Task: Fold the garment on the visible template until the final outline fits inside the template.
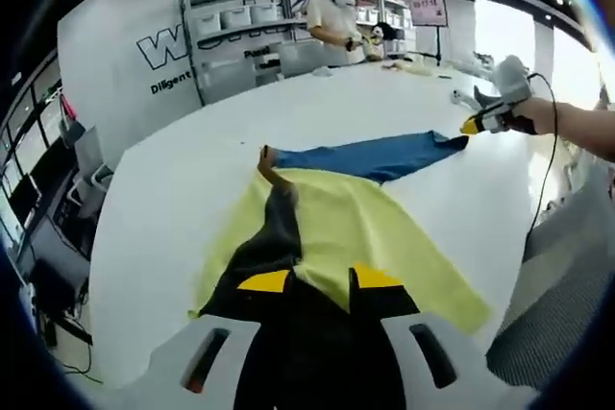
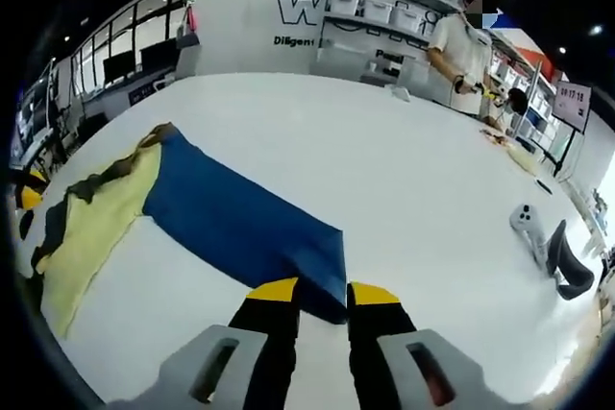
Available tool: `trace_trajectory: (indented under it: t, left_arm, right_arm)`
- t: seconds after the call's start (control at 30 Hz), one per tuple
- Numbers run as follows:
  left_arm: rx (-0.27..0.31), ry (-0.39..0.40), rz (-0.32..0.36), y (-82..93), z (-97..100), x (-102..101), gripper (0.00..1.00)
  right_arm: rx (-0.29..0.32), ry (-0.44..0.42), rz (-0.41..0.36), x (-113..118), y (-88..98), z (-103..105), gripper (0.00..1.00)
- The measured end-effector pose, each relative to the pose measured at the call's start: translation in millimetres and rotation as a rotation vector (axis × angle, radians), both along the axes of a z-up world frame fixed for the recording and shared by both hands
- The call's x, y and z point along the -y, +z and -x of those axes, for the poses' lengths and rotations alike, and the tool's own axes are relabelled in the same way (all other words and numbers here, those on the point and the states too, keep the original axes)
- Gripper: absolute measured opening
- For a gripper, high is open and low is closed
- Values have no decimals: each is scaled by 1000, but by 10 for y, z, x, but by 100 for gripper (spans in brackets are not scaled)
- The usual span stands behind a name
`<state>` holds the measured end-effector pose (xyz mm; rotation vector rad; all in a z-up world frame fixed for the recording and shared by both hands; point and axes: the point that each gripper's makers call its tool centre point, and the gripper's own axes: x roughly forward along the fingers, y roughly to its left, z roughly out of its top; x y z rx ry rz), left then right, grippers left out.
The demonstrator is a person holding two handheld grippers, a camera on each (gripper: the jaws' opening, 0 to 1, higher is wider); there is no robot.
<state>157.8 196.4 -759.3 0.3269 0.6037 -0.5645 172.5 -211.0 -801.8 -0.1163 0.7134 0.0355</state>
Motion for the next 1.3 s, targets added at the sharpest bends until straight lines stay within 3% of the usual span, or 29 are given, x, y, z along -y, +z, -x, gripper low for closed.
trace_trajectory:
  t: [0.3, 0.6, 0.7, 0.77, 0.97, 1.07, 1.3]
  left_arm:
    - [29, -9, 15, -36, -275, 159, 28]
    - [60, -25, 27, -111, -641, 228, 30]
    - [69, -24, 30, -134, -743, 232, 31]
    - [69, -23, 28, -165, -820, 241, 31]
    - [64, -30, 31, -258, -974, 302, 32]
    - [24, -35, 29, -411, -1055, 314, 33]
    - [-3, -46, 9, -552, -1159, 377, 31]
  right_arm:
    - [15, 20, -29, -141, 12, -53, 17]
    - [17, 9, -28, -131, 22, -48, 21]
    - [17, -21, -6, -62, 31, -39, 33]
    - [21, -19, -5, -64, 38, -43, 31]
    - [18, -3, -20, -144, 34, -46, 30]
    - [11, 6, -29, -197, 8, -57, 30]
    - [7, 23, -44, -319, 18, -74, 30]
